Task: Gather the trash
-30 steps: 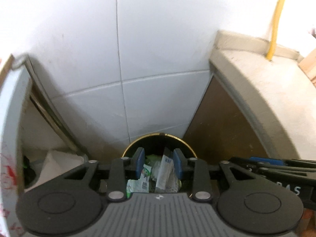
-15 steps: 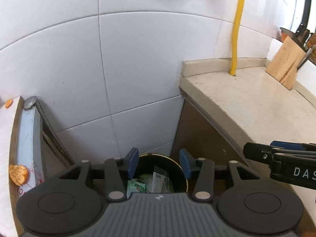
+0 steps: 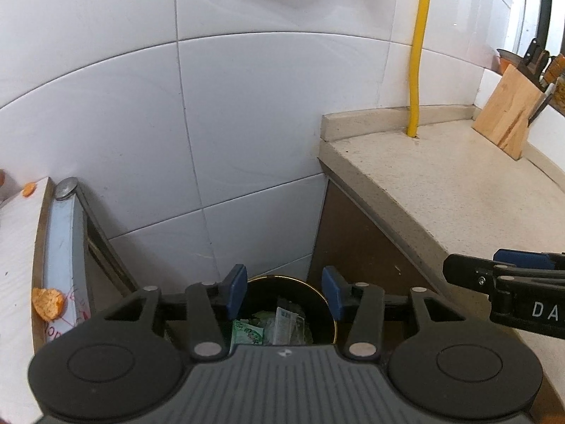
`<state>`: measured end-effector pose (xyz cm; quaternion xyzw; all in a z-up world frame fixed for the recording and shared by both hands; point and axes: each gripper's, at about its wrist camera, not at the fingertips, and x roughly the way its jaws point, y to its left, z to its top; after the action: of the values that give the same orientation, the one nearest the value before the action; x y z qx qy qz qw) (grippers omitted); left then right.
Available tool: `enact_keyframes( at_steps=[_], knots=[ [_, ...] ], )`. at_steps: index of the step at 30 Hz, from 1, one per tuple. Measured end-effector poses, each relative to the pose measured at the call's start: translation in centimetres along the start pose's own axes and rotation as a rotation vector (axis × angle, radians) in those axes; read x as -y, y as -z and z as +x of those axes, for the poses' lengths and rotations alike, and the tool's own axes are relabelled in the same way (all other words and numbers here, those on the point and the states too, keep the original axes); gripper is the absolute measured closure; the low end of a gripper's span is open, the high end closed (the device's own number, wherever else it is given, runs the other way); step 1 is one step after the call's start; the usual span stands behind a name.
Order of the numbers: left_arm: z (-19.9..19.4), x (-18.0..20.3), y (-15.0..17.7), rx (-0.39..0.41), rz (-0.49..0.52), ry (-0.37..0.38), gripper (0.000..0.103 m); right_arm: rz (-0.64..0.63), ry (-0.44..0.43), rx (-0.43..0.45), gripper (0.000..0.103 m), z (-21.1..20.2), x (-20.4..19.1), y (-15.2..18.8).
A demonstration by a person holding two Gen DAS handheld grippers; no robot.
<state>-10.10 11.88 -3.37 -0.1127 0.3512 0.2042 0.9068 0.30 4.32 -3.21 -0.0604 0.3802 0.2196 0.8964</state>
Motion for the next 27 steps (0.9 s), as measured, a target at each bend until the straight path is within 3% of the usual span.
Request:
enact_keyframes(
  at_steps=[17,27],
  knots=[
    [-1.6,2.9,2.3,-0.046,-0.041,-0.107,0.060,-0.064,-0.077,-0.055,0.027,-0.4,2.2,0.6],
    [-2.8,3.5,3.5,-0.047,-0.066,-0.113,0.060,-0.081,-0.073,-0.078,0.025,-0.8,2.9,1.6]
  ],
)
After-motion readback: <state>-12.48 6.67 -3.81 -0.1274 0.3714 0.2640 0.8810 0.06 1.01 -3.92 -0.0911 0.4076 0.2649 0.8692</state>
